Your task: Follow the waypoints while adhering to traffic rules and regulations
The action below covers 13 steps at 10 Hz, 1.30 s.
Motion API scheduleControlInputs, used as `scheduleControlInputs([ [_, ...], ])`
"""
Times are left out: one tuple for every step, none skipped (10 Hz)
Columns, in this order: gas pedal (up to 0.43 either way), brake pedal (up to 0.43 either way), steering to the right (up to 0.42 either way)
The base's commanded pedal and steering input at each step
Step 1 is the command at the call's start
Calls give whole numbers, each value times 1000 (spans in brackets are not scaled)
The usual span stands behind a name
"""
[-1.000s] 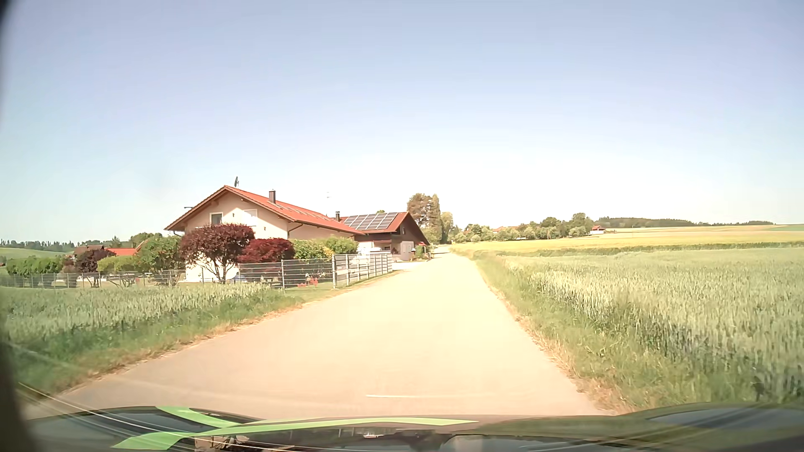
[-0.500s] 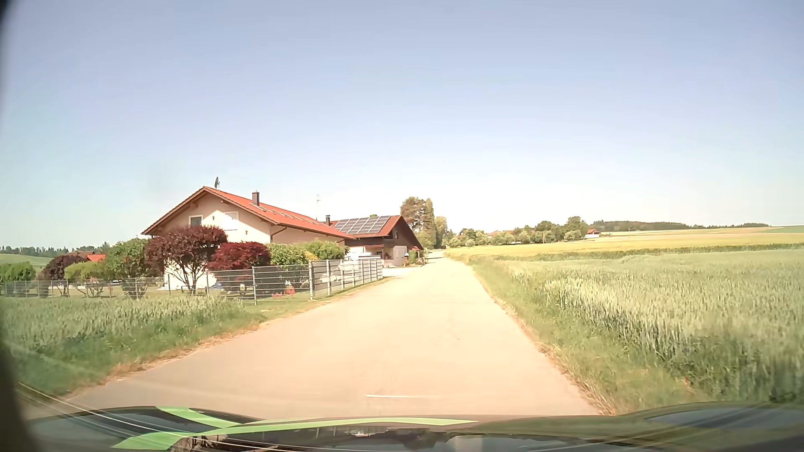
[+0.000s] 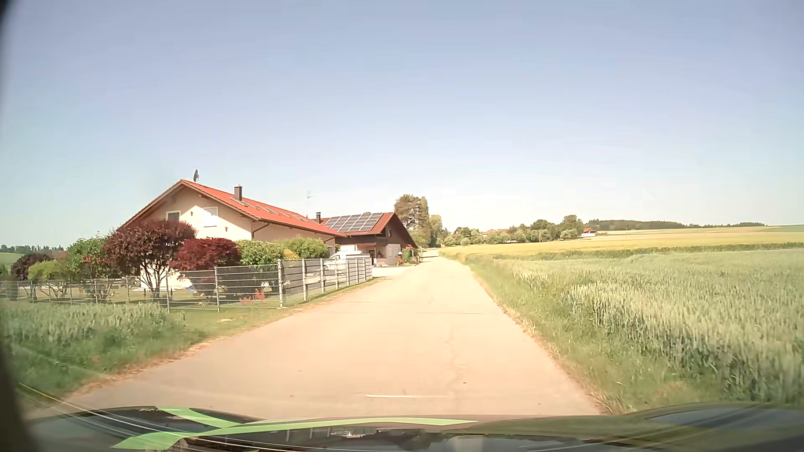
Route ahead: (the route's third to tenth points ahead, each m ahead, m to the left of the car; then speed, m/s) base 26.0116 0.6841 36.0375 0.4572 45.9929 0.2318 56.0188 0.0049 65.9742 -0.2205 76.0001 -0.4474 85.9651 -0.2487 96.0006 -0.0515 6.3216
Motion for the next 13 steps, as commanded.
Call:
scheduleControlInputs([
  [169,0,12],
  [169,0,12],
  [169,0,11],
  [169,0,11],
  [169,0,11],
  [169,0,11],
  [169,0,10],
  [169,0,10],
  [169,0,10],
  [169,0,10],
  [169,0,10],
  [169,0,10],
  [169,0,10],
])
